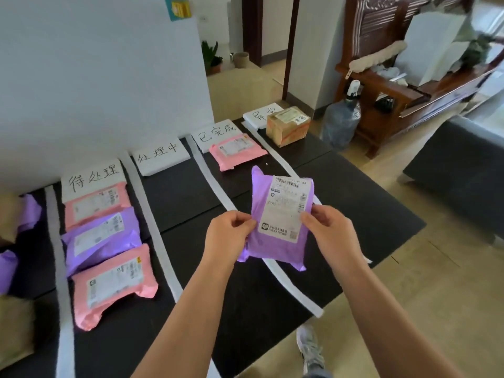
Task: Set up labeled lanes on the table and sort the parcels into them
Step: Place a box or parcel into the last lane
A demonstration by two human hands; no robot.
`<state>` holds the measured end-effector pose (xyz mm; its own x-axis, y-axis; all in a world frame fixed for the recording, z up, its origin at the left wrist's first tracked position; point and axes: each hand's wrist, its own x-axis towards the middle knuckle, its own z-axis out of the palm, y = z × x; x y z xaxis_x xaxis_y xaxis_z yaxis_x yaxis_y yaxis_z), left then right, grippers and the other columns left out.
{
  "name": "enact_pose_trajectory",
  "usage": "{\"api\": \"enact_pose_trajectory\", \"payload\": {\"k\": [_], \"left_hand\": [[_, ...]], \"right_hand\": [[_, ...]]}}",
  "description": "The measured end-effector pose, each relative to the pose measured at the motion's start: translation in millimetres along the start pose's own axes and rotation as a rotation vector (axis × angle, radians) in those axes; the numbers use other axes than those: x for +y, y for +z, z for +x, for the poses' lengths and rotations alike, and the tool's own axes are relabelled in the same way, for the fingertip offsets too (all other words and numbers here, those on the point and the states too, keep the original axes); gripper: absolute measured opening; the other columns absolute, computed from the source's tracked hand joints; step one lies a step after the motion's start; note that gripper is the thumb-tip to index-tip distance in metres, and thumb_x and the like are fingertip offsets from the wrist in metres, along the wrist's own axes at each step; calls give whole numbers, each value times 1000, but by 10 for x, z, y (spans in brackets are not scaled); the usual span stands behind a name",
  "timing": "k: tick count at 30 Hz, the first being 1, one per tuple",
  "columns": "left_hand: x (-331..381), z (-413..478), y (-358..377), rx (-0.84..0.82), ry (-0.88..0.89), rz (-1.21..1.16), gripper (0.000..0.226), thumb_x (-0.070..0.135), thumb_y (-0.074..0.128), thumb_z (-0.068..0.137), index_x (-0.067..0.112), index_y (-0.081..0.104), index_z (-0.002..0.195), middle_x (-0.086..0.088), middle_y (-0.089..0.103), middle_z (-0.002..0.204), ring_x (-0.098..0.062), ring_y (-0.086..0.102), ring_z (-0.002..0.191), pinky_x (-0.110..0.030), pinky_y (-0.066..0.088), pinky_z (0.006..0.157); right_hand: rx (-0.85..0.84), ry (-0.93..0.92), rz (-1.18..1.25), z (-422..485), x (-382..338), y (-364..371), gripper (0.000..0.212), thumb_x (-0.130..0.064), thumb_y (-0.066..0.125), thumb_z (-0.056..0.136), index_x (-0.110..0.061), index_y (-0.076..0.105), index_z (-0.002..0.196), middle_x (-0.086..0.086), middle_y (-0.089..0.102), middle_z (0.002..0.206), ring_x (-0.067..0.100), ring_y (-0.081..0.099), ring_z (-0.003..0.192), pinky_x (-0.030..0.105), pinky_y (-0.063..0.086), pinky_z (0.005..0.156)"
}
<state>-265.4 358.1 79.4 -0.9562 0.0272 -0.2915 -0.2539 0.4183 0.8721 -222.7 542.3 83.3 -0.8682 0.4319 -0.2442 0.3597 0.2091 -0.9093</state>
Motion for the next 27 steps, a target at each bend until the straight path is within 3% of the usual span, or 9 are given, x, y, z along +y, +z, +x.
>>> {"api": "enact_pose_trajectory", "payload": {"k": [3,7,9,11,14,19,23,27], "left_hand": [[118,271,260,83,-11,93,7,22,65,93,24,71,89,10,68,87,-10,65,85,-31,56,78],[278,543,528,193,-51,124,8,20,64,93,20,72,92,10,68,87,-10,63,82,-31,55,72],[324,637,622,230,-68,144,8,20,63,94,21,72,92,12,67,88,-8,62,81,-24,50,66],[361,711,698,261,-88,146,9,20,63,94,21,71,92,12,66,87,-6,61,79,-23,48,64],[364,822,762,299,-129,115,8,20,63,94,20,70,93,9,66,86,-11,61,77,-24,48,63],[342,1091,750,255,-124,198,10,19,59,96,19,69,97,10,66,91,-9,61,83,-22,46,65],[321,1357,710,236,-128,234,11,19,57,97,21,67,98,10,67,91,-8,62,81,-23,49,65],[307,1704,678,272,-169,231,12,20,58,97,21,69,102,7,68,95,-6,60,80,-18,44,59]], "right_hand": [[-27,-70,-88,562,0,-129,24,-25,66,93,-26,60,116,-21,59,96,1,61,89,14,43,62],[-68,-168,-268,1208,-33,-283,58,-31,70,91,-29,45,143,-5,51,135,12,57,116,21,44,79],[-133,-223,-323,1493,-41,-306,59,-32,68,92,-30,42,146,-4,49,141,13,54,122,19,41,80],[-197,-236,-348,1725,-56,-293,57,-33,67,93,-29,44,145,-3,52,139,12,56,119,17,43,75],[-243,-207,-317,1913,-46,-214,60,-36,68,91,-27,43,145,-1,55,135,13,59,114,27,51,83],[-277,-231,-370,2105,-62,-86,56,-35,65,94,-31,43,145,-5,51,137,13,56,117,23,46,79],[-411,-193,-369,2256,-106,17,34,-32,61,97,-28,62,131,-15,61,108,7,62,98,21,50,75],[-337,-85,-250,2493,-86,196,23,-28,68,93,-24,73,115,-12,69,95,5,65,86,24,55,77]]}}
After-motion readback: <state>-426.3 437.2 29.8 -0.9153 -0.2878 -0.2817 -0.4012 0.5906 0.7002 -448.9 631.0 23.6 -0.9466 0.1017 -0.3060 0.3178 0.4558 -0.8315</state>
